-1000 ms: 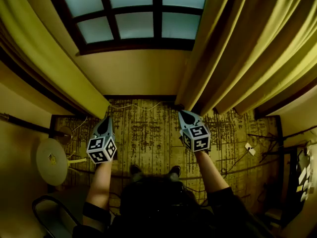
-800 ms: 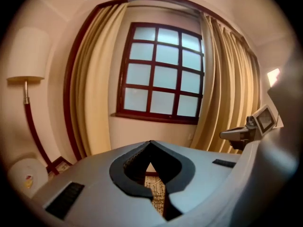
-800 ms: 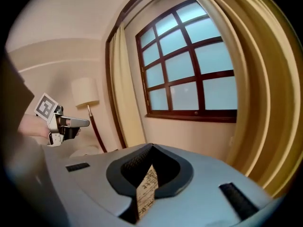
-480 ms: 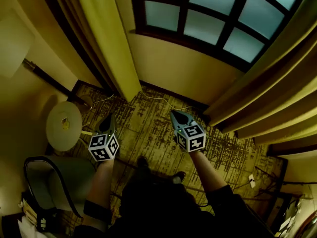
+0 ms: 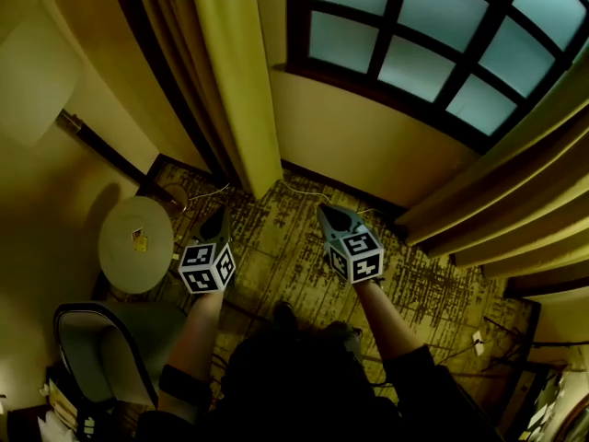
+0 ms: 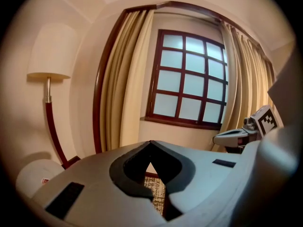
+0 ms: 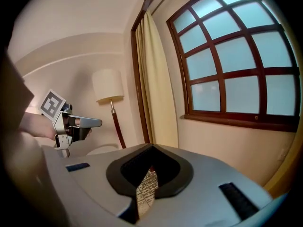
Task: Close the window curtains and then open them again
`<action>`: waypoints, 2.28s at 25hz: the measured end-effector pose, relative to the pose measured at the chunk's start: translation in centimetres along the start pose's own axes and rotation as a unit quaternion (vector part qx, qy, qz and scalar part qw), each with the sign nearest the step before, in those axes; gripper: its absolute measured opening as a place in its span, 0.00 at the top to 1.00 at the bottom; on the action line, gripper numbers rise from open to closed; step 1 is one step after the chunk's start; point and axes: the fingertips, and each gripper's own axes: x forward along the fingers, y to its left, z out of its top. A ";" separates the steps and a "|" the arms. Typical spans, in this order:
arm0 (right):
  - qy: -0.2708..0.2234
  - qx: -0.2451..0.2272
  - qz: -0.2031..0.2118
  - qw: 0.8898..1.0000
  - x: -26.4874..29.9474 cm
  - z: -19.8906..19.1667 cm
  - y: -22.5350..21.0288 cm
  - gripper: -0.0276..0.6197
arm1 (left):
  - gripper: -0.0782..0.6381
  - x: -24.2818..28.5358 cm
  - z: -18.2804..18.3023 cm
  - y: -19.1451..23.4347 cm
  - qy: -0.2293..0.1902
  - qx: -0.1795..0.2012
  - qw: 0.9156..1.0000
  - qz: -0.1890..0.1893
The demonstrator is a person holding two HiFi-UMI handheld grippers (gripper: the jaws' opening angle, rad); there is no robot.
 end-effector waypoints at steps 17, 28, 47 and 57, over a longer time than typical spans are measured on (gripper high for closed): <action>0.003 -0.042 0.039 0.998 7.6 5.7 -1.3 0.95 | 0.88 8.5 7.8 1.9 -0.038 -0.023 0.999 -0.003; -0.032 -0.081 0.112 0.990 13.7 13.4 -1.5 0.95 | 0.88 13.4 20.0 3.4 -0.105 -0.003 0.994 0.031; -0.231 -0.160 0.060 0.958 25.4 47.3 1.2 0.62 | 0.48 24.9 32.4 11.2 -0.144 0.061 0.988 -0.010; -0.306 -0.189 0.055 0.931 26.8 60.8 5.7 0.41 | 0.43 28.8 34.4 11.9 -0.141 0.079 0.986 -0.044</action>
